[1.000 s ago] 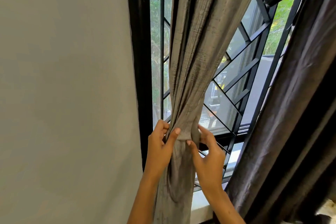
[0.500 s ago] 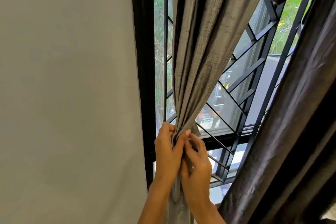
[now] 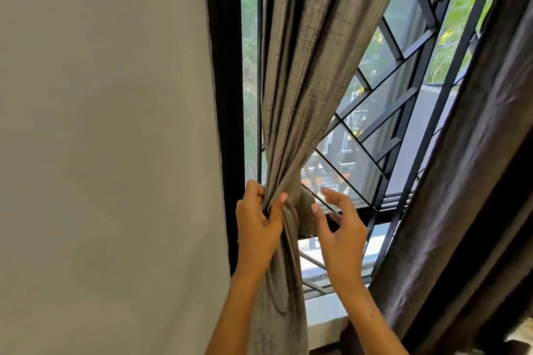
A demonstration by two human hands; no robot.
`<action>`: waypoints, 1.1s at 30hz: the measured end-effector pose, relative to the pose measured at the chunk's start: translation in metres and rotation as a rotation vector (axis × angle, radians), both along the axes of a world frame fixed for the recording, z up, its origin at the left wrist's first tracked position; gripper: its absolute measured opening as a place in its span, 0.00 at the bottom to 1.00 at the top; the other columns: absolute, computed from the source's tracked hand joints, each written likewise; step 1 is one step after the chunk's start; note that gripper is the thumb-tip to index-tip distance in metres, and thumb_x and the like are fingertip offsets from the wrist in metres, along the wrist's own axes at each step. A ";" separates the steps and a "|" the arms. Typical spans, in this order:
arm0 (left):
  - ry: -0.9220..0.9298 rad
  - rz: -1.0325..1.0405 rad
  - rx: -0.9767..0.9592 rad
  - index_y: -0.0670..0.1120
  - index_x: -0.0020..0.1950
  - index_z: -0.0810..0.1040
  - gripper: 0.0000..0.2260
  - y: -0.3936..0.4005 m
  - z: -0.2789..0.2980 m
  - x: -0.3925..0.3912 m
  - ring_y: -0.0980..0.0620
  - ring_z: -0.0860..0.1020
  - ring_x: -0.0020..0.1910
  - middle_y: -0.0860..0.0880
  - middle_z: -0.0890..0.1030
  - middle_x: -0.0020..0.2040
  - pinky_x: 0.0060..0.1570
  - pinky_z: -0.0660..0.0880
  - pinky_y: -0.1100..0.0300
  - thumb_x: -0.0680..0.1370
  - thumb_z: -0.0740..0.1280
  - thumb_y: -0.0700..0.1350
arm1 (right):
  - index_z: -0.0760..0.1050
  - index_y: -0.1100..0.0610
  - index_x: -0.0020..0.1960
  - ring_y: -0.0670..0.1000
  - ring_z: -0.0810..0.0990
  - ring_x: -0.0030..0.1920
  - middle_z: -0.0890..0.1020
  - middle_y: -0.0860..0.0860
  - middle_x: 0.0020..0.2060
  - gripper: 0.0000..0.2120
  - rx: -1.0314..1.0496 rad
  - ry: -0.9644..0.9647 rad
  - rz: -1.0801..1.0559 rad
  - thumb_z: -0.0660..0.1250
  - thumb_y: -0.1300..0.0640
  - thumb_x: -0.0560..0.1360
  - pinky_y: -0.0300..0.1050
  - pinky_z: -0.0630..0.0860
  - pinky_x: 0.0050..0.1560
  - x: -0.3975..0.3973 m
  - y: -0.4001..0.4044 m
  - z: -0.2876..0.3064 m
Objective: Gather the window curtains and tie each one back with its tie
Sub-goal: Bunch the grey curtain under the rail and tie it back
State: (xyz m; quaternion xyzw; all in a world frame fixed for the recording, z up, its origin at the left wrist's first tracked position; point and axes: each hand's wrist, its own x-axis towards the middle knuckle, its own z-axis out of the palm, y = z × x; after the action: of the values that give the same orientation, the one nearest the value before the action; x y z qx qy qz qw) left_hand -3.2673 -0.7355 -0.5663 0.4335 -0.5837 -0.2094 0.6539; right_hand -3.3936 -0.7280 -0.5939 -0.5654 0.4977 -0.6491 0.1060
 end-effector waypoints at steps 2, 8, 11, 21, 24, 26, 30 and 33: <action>-0.001 -0.008 0.004 0.50 0.39 0.65 0.12 0.001 0.001 0.001 0.41 0.73 0.33 0.42 0.72 0.33 0.33 0.73 0.48 0.76 0.68 0.47 | 0.72 0.46 0.60 0.37 0.76 0.54 0.79 0.40 0.51 0.15 0.094 0.043 0.022 0.69 0.57 0.75 0.27 0.68 0.55 -0.007 -0.004 0.002; -0.053 0.029 -0.018 0.50 0.38 0.65 0.13 0.003 0.002 -0.002 0.46 0.72 0.30 0.47 0.71 0.31 0.30 0.71 0.48 0.76 0.69 0.46 | 0.71 0.43 0.49 0.36 0.80 0.41 0.81 0.40 0.34 0.11 0.090 0.067 0.043 0.72 0.54 0.73 0.26 0.72 0.42 -0.011 0.009 0.019; -0.083 0.068 -0.036 0.55 0.37 0.62 0.18 0.003 0.003 -0.011 0.58 0.66 0.29 0.57 0.67 0.30 0.29 0.63 0.66 0.75 0.70 0.41 | 0.77 0.49 0.45 0.46 0.84 0.39 0.84 0.47 0.37 0.07 0.037 -0.186 0.315 0.70 0.61 0.74 0.35 0.78 0.35 0.000 0.021 0.033; -0.180 0.010 -0.002 0.51 0.51 0.81 0.10 0.026 0.009 0.017 0.63 0.78 0.42 0.54 0.80 0.40 0.39 0.72 0.75 0.72 0.73 0.42 | 0.83 0.51 0.51 0.48 0.85 0.48 0.86 0.48 0.45 0.09 0.066 -0.366 0.530 0.71 0.57 0.71 0.36 0.79 0.48 0.015 0.014 0.033; -0.200 0.070 0.022 0.51 0.46 0.83 0.06 0.031 0.017 0.023 0.64 0.77 0.32 0.54 0.79 0.31 0.33 0.70 0.75 0.74 0.72 0.40 | 0.82 0.45 0.52 0.45 0.83 0.52 0.85 0.44 0.48 0.11 0.035 -0.281 0.511 0.71 0.59 0.72 0.37 0.79 0.52 0.019 0.014 0.030; -0.250 0.098 0.086 0.47 0.41 0.84 0.04 0.031 0.020 0.025 0.58 0.71 0.26 0.46 0.78 0.27 0.29 0.67 0.72 0.74 0.71 0.42 | 0.80 0.44 0.55 0.43 0.82 0.54 0.84 0.40 0.50 0.16 -0.005 -0.163 0.486 0.69 0.64 0.75 0.36 0.77 0.54 0.021 0.015 0.028; -0.150 0.044 0.177 0.46 0.41 0.85 0.04 0.028 0.030 0.025 0.48 0.80 0.30 0.45 0.82 0.31 0.36 0.78 0.63 0.74 0.71 0.41 | 0.74 0.56 0.65 0.37 0.77 0.58 0.78 0.39 0.57 0.25 -0.138 0.130 0.428 0.67 0.71 0.70 0.30 0.73 0.57 0.021 0.017 0.023; 0.068 -0.072 0.278 0.45 0.43 0.84 0.03 0.024 0.036 0.025 0.45 0.84 0.37 0.41 0.84 0.38 0.42 0.82 0.52 0.73 0.72 0.39 | 0.69 0.57 0.69 0.38 0.74 0.63 0.76 0.44 0.61 0.30 -0.158 0.247 0.443 0.70 0.72 0.69 0.31 0.70 0.62 0.018 0.016 0.013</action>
State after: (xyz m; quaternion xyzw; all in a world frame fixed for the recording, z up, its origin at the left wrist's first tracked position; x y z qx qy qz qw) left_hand -3.2419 -0.7116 -0.5307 0.4913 -0.5420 -0.3262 0.5988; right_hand -3.3751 -0.7117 -0.5811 -0.7420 0.3186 -0.5731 0.1396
